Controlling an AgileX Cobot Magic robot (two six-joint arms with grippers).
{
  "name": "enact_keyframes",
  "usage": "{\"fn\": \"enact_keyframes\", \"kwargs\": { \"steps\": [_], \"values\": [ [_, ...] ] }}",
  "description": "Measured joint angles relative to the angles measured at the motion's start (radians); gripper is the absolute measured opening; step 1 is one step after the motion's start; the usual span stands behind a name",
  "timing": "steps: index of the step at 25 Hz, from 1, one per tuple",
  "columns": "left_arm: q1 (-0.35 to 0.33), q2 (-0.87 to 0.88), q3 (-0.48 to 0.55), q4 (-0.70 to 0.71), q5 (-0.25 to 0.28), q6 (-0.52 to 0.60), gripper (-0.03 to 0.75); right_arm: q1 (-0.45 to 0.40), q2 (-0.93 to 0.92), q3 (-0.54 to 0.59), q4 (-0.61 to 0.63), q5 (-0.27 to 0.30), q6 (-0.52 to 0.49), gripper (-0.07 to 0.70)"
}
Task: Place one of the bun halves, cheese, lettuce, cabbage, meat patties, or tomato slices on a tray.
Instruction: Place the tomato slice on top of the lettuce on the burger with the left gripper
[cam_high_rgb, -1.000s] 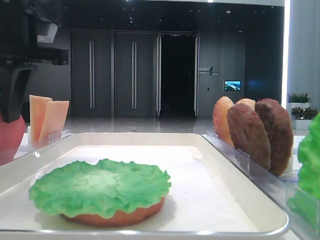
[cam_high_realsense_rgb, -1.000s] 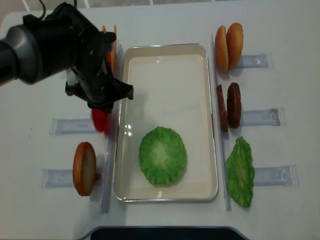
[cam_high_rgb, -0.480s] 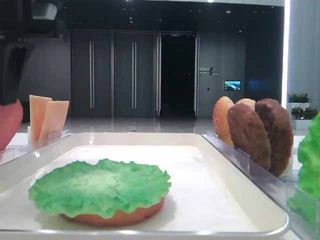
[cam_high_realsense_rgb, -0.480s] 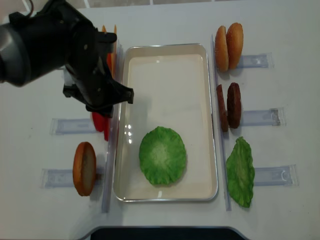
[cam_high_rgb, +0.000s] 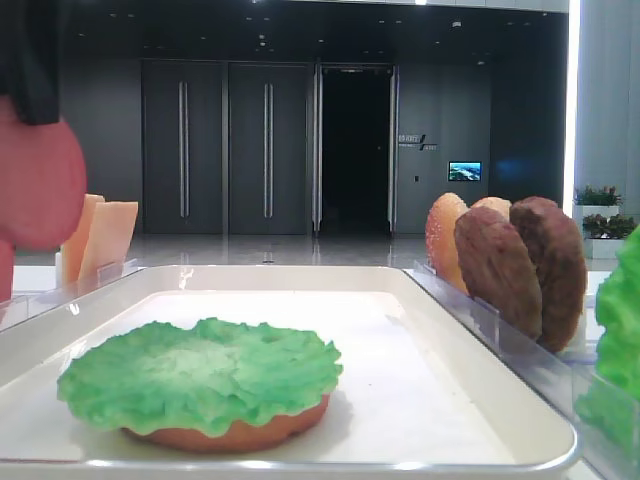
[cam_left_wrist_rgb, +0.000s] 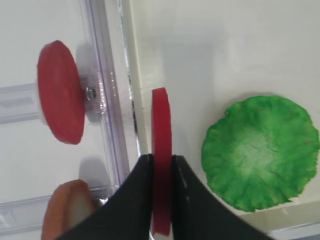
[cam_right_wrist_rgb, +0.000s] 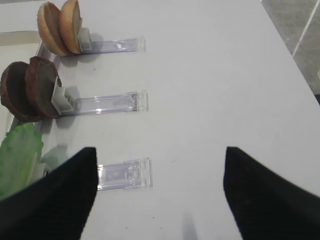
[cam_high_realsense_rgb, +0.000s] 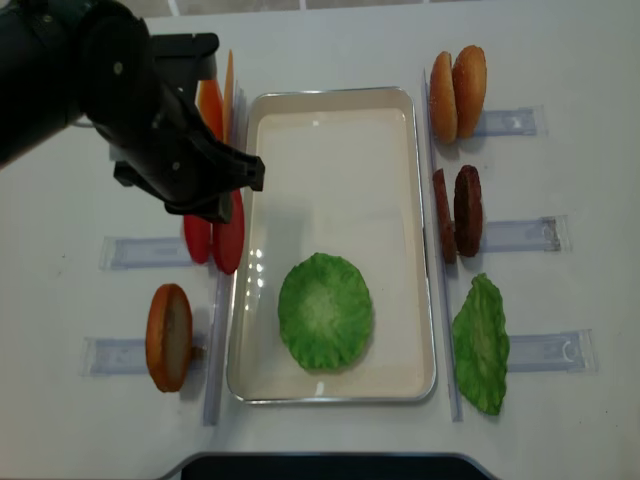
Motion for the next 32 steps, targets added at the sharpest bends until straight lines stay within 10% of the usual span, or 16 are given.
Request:
{"fn": "enact_keyframes", "kwargs": {
  "steps": [32],
  "values": [
    [-0.001,-0.151,0.353,-0.802,-0.357,0.642,0.063,0.000,0.000,0.000,0.000,0.000,0.000,0.528]
  ]
}}
